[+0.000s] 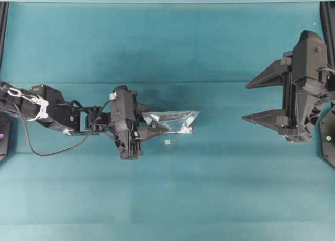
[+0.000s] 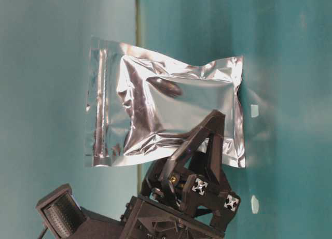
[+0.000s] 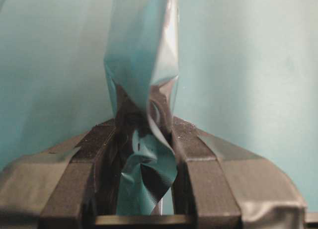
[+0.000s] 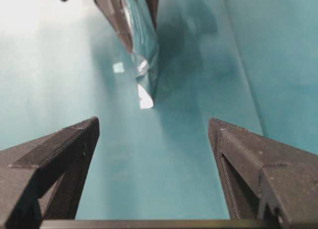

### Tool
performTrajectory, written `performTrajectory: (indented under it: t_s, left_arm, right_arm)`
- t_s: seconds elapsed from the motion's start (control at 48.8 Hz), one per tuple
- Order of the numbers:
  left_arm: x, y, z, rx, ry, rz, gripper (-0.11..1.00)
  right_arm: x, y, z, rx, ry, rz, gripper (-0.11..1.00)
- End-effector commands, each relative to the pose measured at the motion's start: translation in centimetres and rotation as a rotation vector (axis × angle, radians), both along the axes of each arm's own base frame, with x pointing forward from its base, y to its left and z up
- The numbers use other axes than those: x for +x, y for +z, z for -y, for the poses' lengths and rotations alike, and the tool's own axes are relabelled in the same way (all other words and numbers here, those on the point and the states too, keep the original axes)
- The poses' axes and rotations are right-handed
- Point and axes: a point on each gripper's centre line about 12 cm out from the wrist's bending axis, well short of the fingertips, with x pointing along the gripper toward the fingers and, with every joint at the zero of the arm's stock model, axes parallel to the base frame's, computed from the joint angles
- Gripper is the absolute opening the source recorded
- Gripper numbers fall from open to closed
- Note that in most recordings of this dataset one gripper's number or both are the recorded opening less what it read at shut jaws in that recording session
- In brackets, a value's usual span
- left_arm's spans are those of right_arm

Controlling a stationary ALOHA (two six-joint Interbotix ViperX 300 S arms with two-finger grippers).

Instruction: Hand over the silver zip bag and make it stand upright.

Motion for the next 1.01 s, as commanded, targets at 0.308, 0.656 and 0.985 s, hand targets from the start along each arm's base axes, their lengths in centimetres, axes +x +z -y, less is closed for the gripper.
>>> performTrajectory:
  t_s: [0.308,0.656,0.985]
  left_arm:
    - [0.32,0.7,0.25,-0.001,-0.008,0.023,0.29]
    - [0.31,0.66,0.25,0.001,-0.008,0.02,0.29]
    - [0.35,0.68,0.25,0.001,-0.008,0.02,0.29]
  right_arm:
    - [0.18,0.45,0.0,0.033,-0.025,0.043,0.88]
    - [-0.05,0.45,0.01,0.04,-0.03,0.058,0.88]
    - [-0.2,0.31,0.0,0.038,-0.03,0.054,0.88]
